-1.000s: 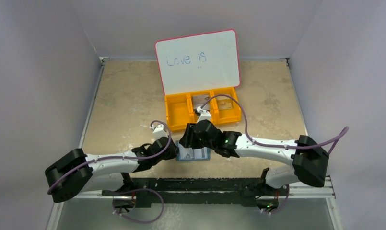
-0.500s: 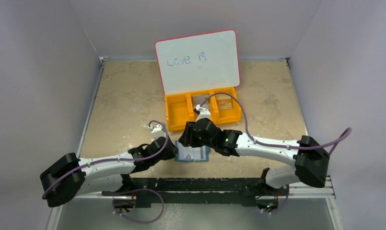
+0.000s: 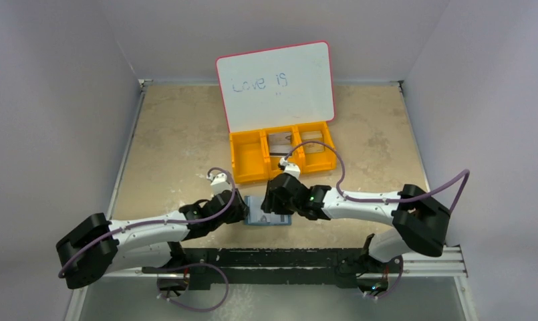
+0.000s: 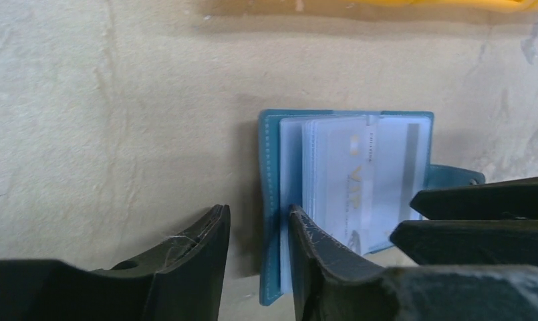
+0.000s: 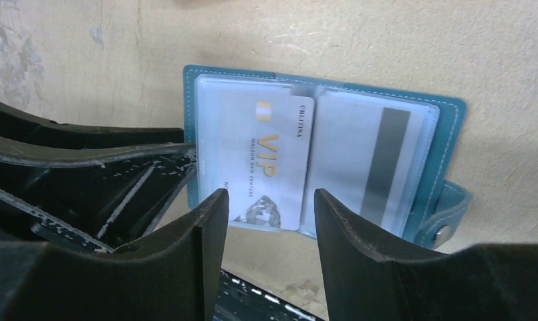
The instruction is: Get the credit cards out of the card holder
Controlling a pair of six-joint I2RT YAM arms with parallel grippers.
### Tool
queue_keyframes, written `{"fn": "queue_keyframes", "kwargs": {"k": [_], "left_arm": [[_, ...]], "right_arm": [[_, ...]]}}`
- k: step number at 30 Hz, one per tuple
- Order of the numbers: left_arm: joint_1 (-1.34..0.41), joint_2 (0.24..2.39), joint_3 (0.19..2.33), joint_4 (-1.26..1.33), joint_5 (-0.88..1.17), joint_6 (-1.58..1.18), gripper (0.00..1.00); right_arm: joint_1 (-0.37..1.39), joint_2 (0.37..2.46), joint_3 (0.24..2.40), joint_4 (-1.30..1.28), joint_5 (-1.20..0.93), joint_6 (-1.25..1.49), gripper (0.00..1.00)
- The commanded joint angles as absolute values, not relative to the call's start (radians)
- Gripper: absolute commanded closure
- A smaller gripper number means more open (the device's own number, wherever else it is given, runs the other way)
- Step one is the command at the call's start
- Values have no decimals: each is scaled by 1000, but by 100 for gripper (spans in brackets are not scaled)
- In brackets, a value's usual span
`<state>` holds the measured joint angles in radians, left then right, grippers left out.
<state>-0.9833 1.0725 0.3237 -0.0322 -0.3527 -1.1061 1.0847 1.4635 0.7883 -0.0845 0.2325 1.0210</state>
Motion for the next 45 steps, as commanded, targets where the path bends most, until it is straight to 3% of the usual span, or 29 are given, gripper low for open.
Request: {"fn": "queue_keyframes", "kwargs": {"k": [1,8,13,30,40,45], "left_arm": [[-988,1011,360,-117,-428,-1111,61],[-987,897,356,-76,-426,-1071,54],[-987,982,342,-16,-370,-1062,53],[-988,1170,322,42,-315,-1080,79],[-989,1204,313,74,-301,-1079,88],[-990,1217,315,74,-303,-1079,90]], "right_arm": [[1046,1414,713,58,165,1065,47],[990,1398,613,218,60,1087,49],[960,1397,555,301,7,1106,51],[930,1464,480,383,-50,1181,57],[907,1500,423,520,-107,1202,65],[900,1481,392,571,-104,1220,80]]}}
